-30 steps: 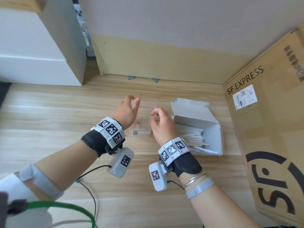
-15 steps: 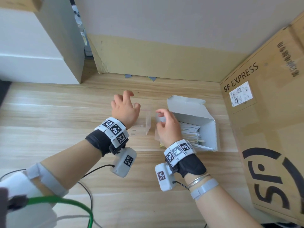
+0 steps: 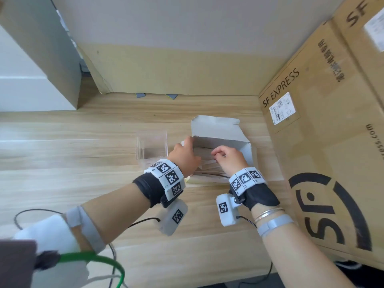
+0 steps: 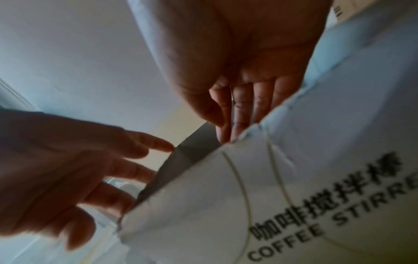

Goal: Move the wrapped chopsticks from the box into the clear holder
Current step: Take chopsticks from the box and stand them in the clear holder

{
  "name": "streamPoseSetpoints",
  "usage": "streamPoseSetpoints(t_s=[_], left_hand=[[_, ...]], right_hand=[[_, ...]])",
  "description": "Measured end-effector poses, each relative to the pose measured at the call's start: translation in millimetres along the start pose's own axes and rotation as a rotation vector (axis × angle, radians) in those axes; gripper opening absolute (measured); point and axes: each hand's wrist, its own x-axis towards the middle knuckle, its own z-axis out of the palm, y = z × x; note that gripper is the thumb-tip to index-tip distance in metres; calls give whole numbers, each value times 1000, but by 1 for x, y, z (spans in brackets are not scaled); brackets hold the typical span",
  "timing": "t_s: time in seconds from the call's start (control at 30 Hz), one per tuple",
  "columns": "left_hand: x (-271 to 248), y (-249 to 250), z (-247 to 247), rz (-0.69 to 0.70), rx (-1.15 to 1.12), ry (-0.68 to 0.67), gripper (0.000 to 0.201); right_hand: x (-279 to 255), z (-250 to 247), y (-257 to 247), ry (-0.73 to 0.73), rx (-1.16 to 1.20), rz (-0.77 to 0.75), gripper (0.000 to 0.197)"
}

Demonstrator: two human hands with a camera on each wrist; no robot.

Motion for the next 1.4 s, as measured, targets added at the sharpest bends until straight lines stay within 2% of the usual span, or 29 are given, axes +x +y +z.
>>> streamPoseSetpoints(t_s=[0.23, 0.37, 0.43, 0.53, 0.67, 0.77, 0.93, 1.1, 1.27, 1.4], left_hand=[[21, 1, 13, -118, 36, -13, 56], [37, -8, 17, -174, 1, -95, 36], [39, -11, 19, -183, -34, -125, 34], [34, -9, 19, -109, -63, -108, 40], [18, -13, 19, 133, -110, 92, 61], [12, -21, 24, 227, -204, 149, 65], [11, -31, 33, 198, -295, 154, 64], [14, -35, 36, 180, -306, 154, 62], [9, -32, 33, 148, -308, 130, 62], [7, -26, 32, 118, -310, 129, 61]], right_hand=[[0, -6, 14, -35, -7, 6, 28], [1, -4, 14, -44, 0, -10, 28], [0, -4, 14, -45, -2, -29, 30], [-2, -3, 13, -54, -15, -50, 33], [-3, 1, 10, -22, -127, -115, 39], [-5, 7, 8, 26, -193, -145, 40], [-6, 16, 4, -3, -369, -116, 22], [-6, 22, 6, -72, -501, -136, 51], [-4, 26, 4, -80, -580, -109, 54], [-3, 30, 1, -115, -575, -147, 64]])
